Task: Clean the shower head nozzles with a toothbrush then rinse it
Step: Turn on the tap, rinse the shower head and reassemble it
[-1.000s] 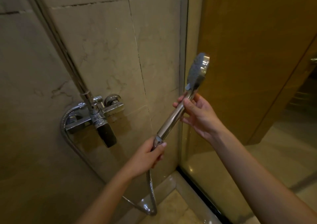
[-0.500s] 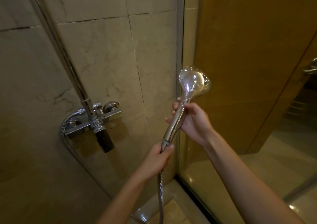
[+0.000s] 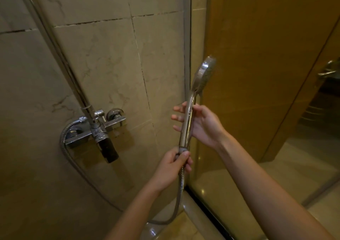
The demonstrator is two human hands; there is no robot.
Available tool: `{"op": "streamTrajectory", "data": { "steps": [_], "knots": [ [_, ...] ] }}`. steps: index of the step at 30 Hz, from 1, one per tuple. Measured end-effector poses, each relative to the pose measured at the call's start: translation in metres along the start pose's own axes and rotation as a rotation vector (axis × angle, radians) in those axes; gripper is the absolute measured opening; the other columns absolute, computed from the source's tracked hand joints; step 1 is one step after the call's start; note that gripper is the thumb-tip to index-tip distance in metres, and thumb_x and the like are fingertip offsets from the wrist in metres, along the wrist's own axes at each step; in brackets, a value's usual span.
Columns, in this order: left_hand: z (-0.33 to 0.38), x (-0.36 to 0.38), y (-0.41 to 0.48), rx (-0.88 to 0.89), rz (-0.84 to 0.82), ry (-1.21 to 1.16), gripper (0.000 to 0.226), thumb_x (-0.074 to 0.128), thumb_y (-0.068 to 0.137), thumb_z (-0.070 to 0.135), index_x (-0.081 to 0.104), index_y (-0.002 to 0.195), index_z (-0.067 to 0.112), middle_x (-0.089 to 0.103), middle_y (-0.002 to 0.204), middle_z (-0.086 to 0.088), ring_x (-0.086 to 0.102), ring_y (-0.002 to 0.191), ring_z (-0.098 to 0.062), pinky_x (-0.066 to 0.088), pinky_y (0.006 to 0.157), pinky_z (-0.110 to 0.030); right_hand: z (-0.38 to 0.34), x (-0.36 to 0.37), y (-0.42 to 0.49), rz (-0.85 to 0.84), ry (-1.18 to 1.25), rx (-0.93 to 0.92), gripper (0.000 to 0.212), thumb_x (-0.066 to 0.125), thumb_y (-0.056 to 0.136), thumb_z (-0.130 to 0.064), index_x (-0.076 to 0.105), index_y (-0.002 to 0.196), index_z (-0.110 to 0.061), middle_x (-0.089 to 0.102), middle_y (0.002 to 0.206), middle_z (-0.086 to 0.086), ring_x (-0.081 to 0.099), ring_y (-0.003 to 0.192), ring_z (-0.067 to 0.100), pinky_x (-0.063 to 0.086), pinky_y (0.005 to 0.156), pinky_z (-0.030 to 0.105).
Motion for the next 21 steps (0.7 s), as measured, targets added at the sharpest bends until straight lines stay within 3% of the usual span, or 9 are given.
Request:
{"op": "streamTrajectory", "data": {
  "steps": [2, 4, 6, 9, 10, 12, 16, 19, 21],
  "knots": [
    [0.003, 0.001, -0.001, 0.016, 0.012, 0.010, 0.013, 0.039, 0.095, 0.007, 0.050, 0.095, 0.001, 0.055, 0.074, -0.004, 0.056, 0.055, -0.003, 0.047, 0.060, -0.019, -0.001, -0.004, 0.001, 0.055, -0.155, -0.032, 0.018, 0.046, 0.097, -0.023, 0.050, 0.113, -0.016, 0.067, 0.105, 0.006, 0.068, 0.089, 0.020, 0.057, 0.073, 0.038],
    [0.006, 0.004, -0.002, 0.023, 0.011, 0.032, 0.017, 0.038, 0.095, 0.007, 0.050, 0.101, -0.004, 0.055, 0.074, -0.004, 0.057, 0.055, 0.001, 0.047, 0.059, -0.016, -0.002, -0.007, 0.001, 0.214, -0.393, -0.105, 0.036, 0.063, 0.087, -0.025, 0.048, 0.119, -0.021, 0.066, 0.093, -0.001, 0.067, 0.083, 0.015, 0.053, 0.069, 0.032],
    [0.009, 0.008, -0.003, 0.041, 0.005, 0.043, 0.018, 0.038, 0.095, 0.006, 0.050, 0.101, -0.005, 0.054, 0.073, -0.005, 0.057, 0.054, 0.002, 0.046, 0.060, -0.017, -0.003, -0.007, 0.003, 0.295, -0.559, -0.145, 0.052, 0.070, 0.079, -0.035, 0.045, 0.123, -0.022, 0.060, 0.093, -0.006, 0.060, 0.087, 0.011, 0.050, 0.076, 0.031],
    [0.014, 0.010, -0.002, 0.054, 0.014, 0.005, 0.013, 0.037, 0.095, 0.005, 0.048, 0.099, -0.002, 0.054, 0.072, -0.006, 0.059, 0.056, -0.002, 0.046, 0.065, -0.021, -0.007, -0.005, 0.001, 0.045, -0.265, 0.054, 0.048, 0.061, 0.082, -0.039, 0.049, 0.123, -0.020, 0.061, 0.102, 0.002, 0.063, 0.097, 0.019, 0.051, 0.091, 0.046],
    [0.016, 0.009, -0.002, 0.054, 0.008, -0.007, 0.014, 0.037, 0.095, 0.005, 0.048, 0.099, -0.002, 0.054, 0.073, -0.006, 0.060, 0.057, -0.004, 0.048, 0.067, -0.022, -0.012, -0.004, -0.003, -0.055, -0.173, 0.112, 0.044, 0.059, 0.085, -0.032, 0.050, 0.125, -0.017, 0.063, 0.108, 0.006, 0.064, 0.104, 0.023, 0.049, 0.095, 0.049],
    [0.017, 0.010, -0.005, 0.057, -0.020, -0.013, 0.015, 0.037, 0.095, 0.004, 0.048, 0.102, -0.002, 0.055, 0.074, -0.006, 0.061, 0.057, -0.004, 0.050, 0.068, -0.020, -0.019, -0.009, -0.007, -0.197, -0.236, 0.150, 0.049, 0.060, 0.084, -0.015, 0.048, 0.131, -0.012, 0.064, 0.119, 0.010, 0.060, 0.114, 0.026, 0.048, 0.098, 0.048],
    [0.019, 0.013, -0.007, 0.071, -0.019, 0.000, 0.014, 0.038, 0.094, 0.004, 0.048, 0.101, -0.003, 0.054, 0.073, -0.006, 0.060, 0.057, -0.004, 0.050, 0.068, -0.020, -0.024, -0.012, -0.007, -0.178, -0.366, 0.119, 0.054, 0.073, 0.072, -0.012, 0.057, 0.123, -0.014, 0.070, 0.110, 0.003, 0.066, 0.104, 0.020, 0.055, 0.079, 0.029],
    [0.018, 0.015, -0.006, 0.070, -0.006, -0.003, 0.014, 0.038, 0.094, 0.005, 0.049, 0.101, -0.002, 0.054, 0.072, -0.006, 0.060, 0.056, -0.003, 0.050, 0.067, -0.018, -0.019, -0.004, -0.005, -0.041, -0.603, 0.059, 0.045, 0.078, 0.069, -0.024, 0.063, 0.111, -0.022, 0.066, 0.083, -0.009, 0.061, 0.076, 0.008, 0.050, 0.060, 0.017],
    [0.015, 0.012, -0.007, 0.075, 0.019, 0.009, 0.015, 0.039, 0.094, 0.006, 0.050, 0.100, -0.002, 0.054, 0.072, -0.006, 0.060, 0.056, -0.001, 0.050, 0.067, -0.017, -0.013, -0.003, -0.005, 0.001, -0.746, 0.035, 0.047, 0.075, 0.073, -0.035, 0.057, 0.115, -0.026, 0.061, 0.088, -0.009, 0.058, 0.078, 0.006, 0.048, 0.059, 0.015]
  ]
}}
Point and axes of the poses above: each hand's wrist, its own y-axis towards the middle knuckle, its own x-axis out of the palm, z = x × y, the point moved 2 cm from there along y, towards the middle knuckle
